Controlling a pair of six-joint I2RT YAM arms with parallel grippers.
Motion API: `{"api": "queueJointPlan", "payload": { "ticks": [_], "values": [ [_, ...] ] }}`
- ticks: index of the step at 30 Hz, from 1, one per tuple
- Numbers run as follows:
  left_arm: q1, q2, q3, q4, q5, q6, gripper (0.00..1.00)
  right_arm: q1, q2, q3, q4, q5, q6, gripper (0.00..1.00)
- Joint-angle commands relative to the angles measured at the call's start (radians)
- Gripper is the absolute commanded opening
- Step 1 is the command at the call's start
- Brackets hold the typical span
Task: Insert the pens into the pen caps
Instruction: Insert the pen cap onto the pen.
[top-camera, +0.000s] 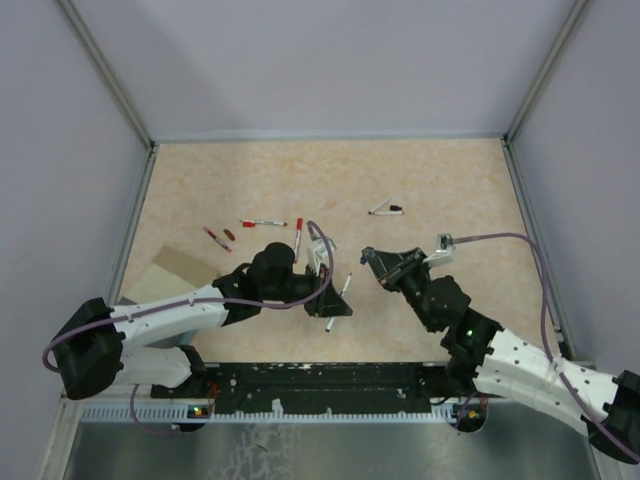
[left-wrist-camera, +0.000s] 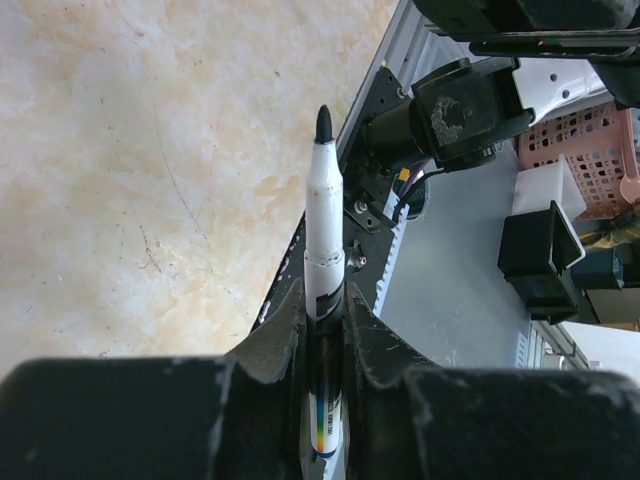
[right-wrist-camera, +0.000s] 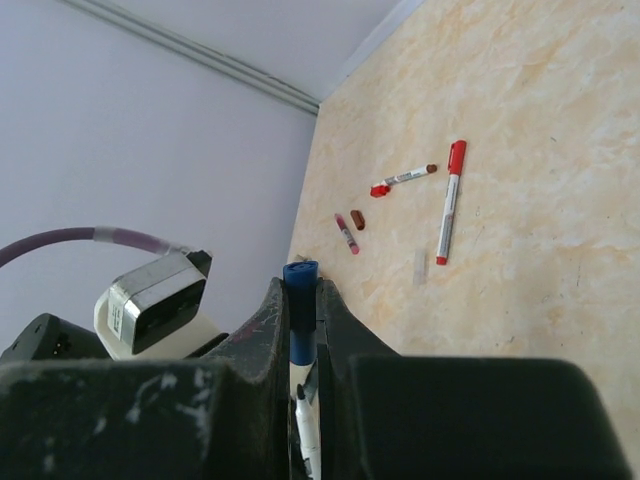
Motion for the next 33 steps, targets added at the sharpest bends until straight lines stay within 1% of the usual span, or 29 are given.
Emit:
{"api": "queueJointPlan", "payload": {
  "ticks": [1, 10, 26, 33],
  "values": [
    [-0.011, 0.011, 0.036, 0.029, 0.026, 0.015, 0.00, -0.002, 0.032, 0.009, 0.103, -0.005, 0.022, 0.00],
    [-0.014, 0.011, 0.035, 0.023, 0.012, 0.012, 0.00, -0.002, 0.100, -0.005, 0.147, -0.082, 0.028, 0.00],
    [-0.014, 0.008, 0.031, 0.018, -0.005, 0.008, 0.00, -0.001, 0.035, -0.040, 0.143, -0.087, 0.030, 0.00],
    [-0.014, 0.013, 0.036, 0.018, -0.004, 0.008, 0.00, -0.002, 0.038, -0.040, 0.146, -0.096, 0.032, 0.00]
  ]
}}
